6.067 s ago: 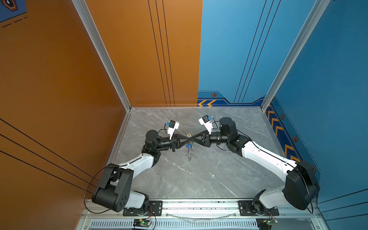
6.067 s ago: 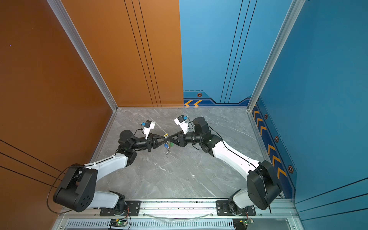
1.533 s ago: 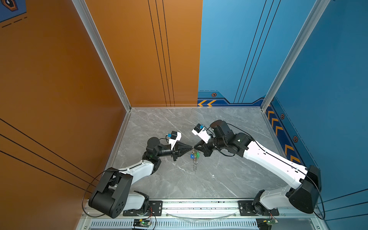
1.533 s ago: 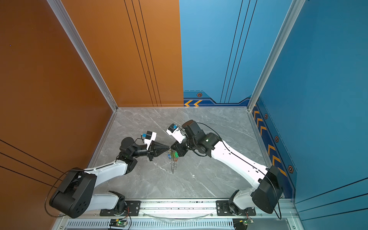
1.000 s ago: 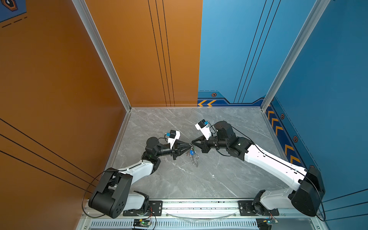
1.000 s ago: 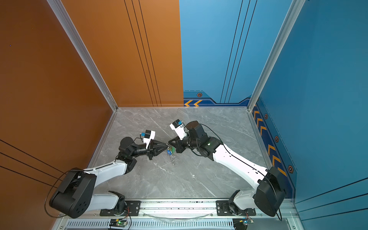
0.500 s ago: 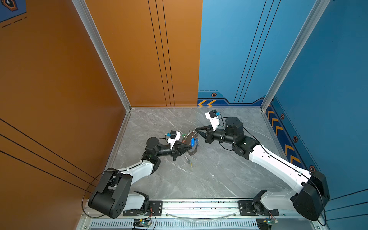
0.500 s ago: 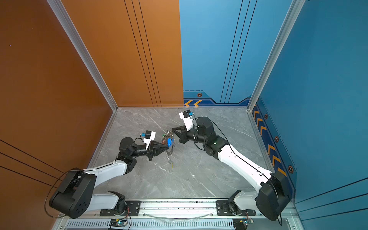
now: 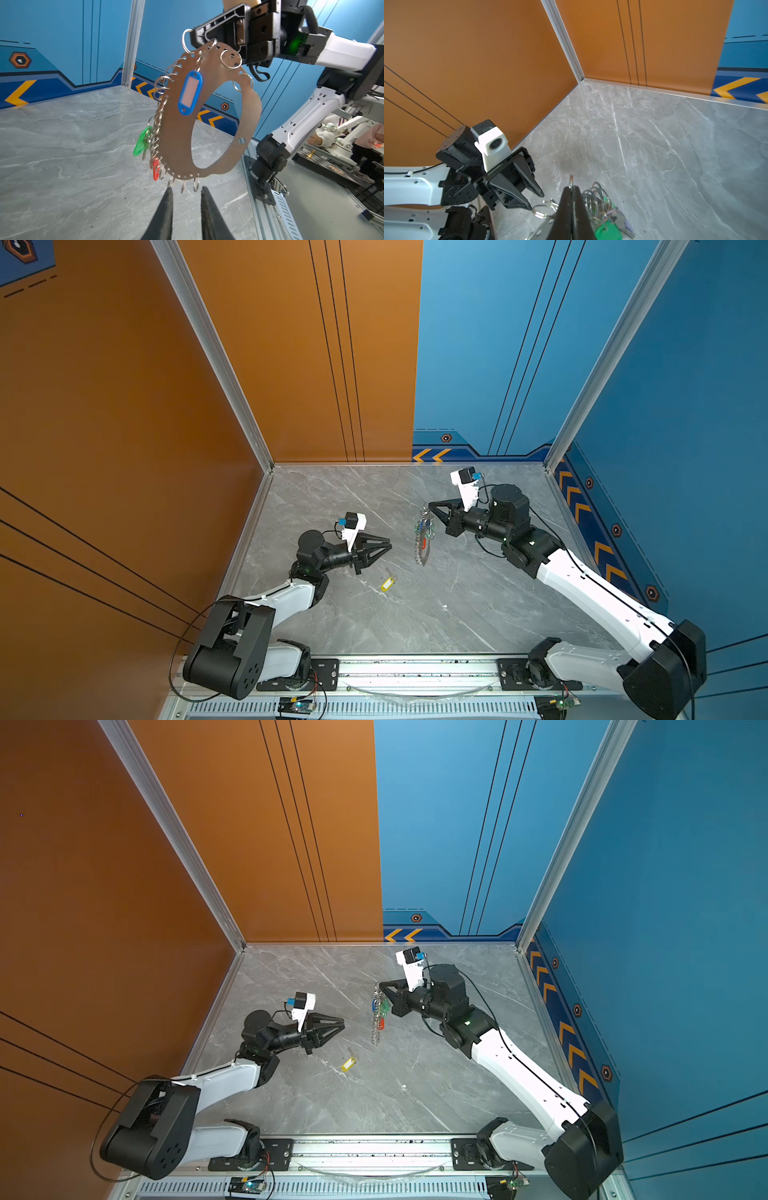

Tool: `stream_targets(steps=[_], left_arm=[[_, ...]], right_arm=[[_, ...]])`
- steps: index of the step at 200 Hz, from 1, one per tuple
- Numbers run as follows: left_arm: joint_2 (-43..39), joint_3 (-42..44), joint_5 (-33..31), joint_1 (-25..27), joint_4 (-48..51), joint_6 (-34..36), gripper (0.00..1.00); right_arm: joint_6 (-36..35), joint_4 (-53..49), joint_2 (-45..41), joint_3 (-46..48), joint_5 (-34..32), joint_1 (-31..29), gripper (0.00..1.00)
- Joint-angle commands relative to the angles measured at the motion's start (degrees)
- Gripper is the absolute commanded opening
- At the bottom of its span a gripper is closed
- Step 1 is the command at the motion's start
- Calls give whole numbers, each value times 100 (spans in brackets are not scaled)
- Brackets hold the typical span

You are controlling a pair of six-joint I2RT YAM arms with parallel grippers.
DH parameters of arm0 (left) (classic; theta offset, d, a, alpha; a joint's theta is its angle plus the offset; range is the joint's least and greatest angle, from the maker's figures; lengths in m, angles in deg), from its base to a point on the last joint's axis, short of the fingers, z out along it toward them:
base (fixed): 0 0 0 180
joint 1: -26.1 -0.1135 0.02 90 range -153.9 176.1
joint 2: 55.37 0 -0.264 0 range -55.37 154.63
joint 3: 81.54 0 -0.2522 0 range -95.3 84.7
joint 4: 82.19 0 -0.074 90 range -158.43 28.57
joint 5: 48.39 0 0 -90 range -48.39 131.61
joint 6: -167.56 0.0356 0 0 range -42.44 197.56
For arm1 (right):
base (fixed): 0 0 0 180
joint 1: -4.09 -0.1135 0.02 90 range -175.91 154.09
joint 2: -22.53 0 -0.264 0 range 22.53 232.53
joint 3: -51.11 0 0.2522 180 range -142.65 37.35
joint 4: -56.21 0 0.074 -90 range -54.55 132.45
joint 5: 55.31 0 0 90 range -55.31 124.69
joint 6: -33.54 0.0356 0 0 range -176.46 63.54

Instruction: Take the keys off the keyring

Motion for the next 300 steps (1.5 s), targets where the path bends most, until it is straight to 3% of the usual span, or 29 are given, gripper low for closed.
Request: stream_targets(steps=[1, 40, 67, 119, 150, 203, 232, 242, 266, 300], left_arm=[[-137, 177, -420, -163, 32, -77, 26], [-246, 295, -1117, -409, 808, 10, 30], [-502, 300, -1420, -528, 1382, 43, 34], [-1294, 359, -1934, -627, 2592, 444, 36], [-1917, 413, -2193, -681, 3330, 664, 38], [-3014, 440, -2648, -765, 4599, 950, 47], [-3342, 440, -2881, -793, 5133, 1105, 50], [-3393, 457, -2979, -805, 5210, 1119, 54], [-3420, 468, -3288, -811, 5256, 1089, 62], [-3420, 466, -3900, -837, 5233, 997, 72]], right_arm=[[-195, -621, -412, 172, -903, 267, 0], [-252, -1569, -802, 377, -2780, 467, 0], [-270, -1982, -638, 355, -3166, 565, 0], [-364, -2099, 939, -62, -3199, 674, 0], [-448, -1505, 2099, -444, -2998, 689, 0], [-449, -1109, 4057, -1912, -2484, 693, 0], [-450, -1131, 4706, -2454, -2314, 721, 0], [-443, -1127, 4789, -2518, -2134, 719, 6], [-428, -1089, 4661, -2454, -1883, 685, 34], [-662, -933, 3903, -1931, -2098, 671, 43]])
